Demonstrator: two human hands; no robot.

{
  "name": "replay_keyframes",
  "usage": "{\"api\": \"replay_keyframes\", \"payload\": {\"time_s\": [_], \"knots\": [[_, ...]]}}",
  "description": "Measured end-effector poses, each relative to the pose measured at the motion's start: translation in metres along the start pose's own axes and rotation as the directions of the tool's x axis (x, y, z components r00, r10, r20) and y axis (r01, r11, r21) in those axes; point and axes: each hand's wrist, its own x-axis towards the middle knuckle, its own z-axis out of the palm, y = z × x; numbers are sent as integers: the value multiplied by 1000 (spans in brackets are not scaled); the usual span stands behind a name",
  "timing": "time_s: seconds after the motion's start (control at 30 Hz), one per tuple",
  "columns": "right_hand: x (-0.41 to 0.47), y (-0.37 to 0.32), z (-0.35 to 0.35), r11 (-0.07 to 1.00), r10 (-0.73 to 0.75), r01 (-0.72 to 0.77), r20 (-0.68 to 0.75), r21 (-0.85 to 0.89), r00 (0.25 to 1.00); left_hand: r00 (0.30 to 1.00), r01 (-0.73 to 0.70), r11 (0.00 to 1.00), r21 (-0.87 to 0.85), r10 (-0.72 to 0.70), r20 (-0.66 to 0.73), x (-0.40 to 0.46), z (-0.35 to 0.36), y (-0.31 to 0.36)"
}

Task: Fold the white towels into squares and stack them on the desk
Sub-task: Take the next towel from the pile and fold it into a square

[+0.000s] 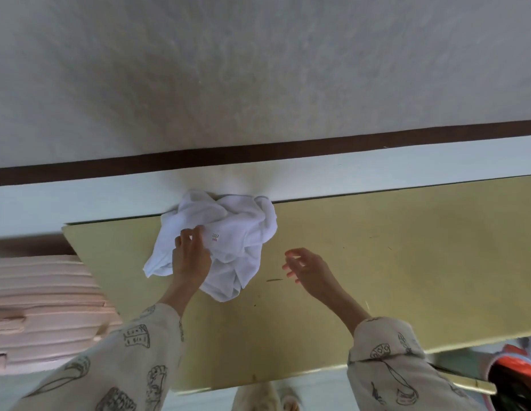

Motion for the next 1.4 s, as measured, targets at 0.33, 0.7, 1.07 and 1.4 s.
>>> {"api": "replay_keyframes", "payload": {"time_s": [0.33, 0.7, 1.07, 1.4], "knots": [[26, -11, -7, 1000, 8, -8, 20, 1, 1000, 974, -133, 991, -17, 128, -189, 14, -15, 22], [-10, -56, -44, 895, -360, 344, -5, -284, 933, 921, -314, 887, -339, 371, 118, -12, -99, 146], [-62, 24, -184, 948, -318, 298, -297, -113, 900, 799, -539, 800, -262, 584, 141, -83, -62, 321], [-88, 101, -341, 851, -407, 221, -334, -476, 850, 805, -503, 822, -266, 558, 201, -132, -3, 437]]}}
